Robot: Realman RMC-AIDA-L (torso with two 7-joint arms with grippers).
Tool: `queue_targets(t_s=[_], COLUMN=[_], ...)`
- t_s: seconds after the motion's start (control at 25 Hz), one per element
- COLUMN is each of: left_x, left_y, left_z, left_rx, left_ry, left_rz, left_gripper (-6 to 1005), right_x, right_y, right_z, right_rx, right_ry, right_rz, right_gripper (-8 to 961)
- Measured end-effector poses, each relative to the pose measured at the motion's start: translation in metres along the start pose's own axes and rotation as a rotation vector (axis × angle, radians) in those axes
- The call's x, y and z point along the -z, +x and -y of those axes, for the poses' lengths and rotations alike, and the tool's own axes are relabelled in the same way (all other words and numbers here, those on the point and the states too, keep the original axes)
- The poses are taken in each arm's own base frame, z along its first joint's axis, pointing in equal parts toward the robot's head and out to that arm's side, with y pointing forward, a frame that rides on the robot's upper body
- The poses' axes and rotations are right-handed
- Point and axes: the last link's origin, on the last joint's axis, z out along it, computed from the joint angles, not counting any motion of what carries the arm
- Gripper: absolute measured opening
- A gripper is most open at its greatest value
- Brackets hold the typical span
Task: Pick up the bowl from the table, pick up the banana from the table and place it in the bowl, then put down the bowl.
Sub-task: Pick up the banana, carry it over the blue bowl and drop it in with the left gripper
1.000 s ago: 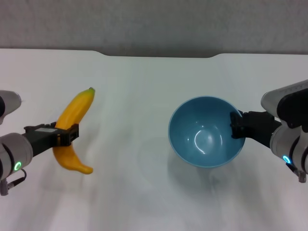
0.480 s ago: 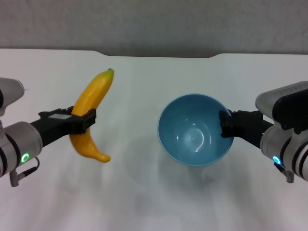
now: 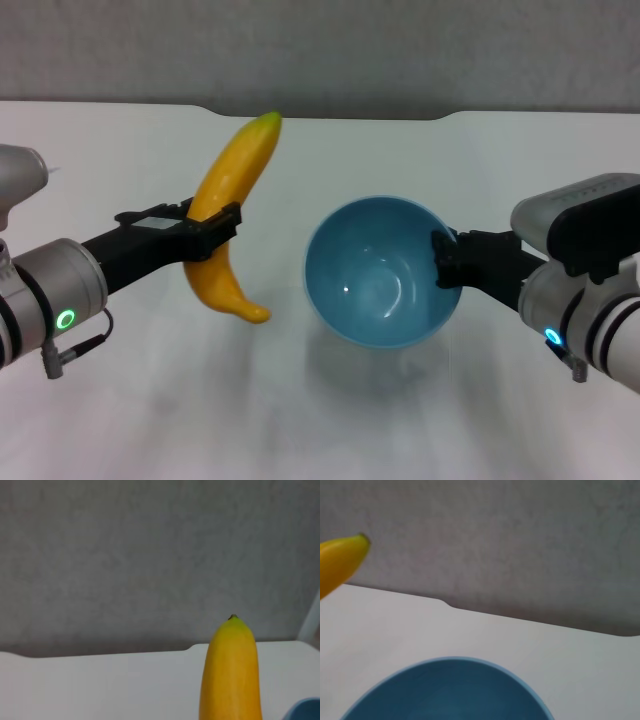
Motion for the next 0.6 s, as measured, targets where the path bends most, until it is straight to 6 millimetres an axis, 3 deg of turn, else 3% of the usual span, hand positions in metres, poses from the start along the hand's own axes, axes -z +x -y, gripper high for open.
queue_targets(t_s=[0.6], left_x=[0.002], left_y=[0.008], left_z=[-0.018], left_rx=[0.017], left_ry=[-0.17], left_rz=[-0.06], left_gripper=[543], right_x=[-0.006], right_y=[-0.009], right_z=[-0.014], right_rx=[0.014], right_ry=[-0.047], right_rz=[0.03], right_gripper=[88])
